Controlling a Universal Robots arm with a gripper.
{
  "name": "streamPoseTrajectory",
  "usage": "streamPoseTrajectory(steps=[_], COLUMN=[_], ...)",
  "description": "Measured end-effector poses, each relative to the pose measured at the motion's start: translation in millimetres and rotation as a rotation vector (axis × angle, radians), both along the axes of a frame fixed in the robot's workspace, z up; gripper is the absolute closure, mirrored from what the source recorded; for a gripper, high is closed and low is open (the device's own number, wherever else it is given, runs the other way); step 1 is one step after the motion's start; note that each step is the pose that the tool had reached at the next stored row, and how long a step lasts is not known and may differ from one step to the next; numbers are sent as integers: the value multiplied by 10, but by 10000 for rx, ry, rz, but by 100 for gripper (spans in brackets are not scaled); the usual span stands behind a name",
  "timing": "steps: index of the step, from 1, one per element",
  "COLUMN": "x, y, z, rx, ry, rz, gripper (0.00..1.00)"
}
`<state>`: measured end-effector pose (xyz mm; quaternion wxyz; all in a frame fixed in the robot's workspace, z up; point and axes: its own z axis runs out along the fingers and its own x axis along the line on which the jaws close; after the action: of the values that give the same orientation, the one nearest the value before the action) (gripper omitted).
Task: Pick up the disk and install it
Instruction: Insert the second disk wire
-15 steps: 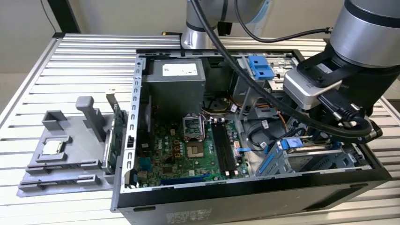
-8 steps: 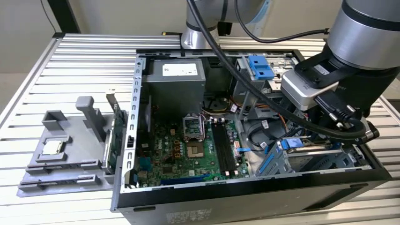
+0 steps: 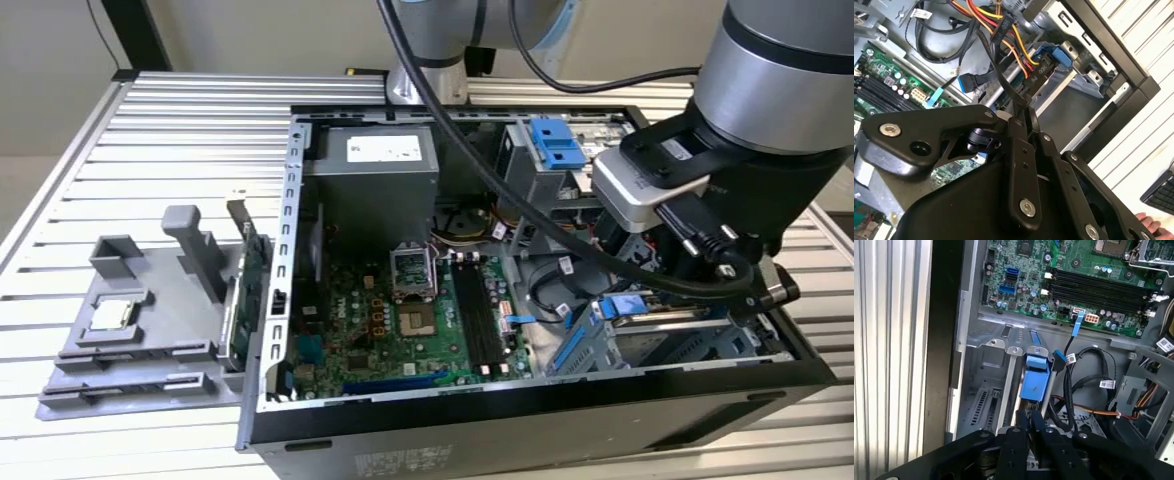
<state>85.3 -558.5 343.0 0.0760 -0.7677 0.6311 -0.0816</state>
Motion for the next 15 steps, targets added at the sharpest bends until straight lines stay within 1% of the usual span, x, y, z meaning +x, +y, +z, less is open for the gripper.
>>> streamPoseTrajectory(steps=[2,5,11,15], x=[0,-2,-3,-2], y=[0,0,3,5], z=[-7,-14,-28,-38], rx=[27,110,234,291], ry=[0,-1,0,-13], rz=[-222,-425,-473,-471], gripper=[100,100,100,100])
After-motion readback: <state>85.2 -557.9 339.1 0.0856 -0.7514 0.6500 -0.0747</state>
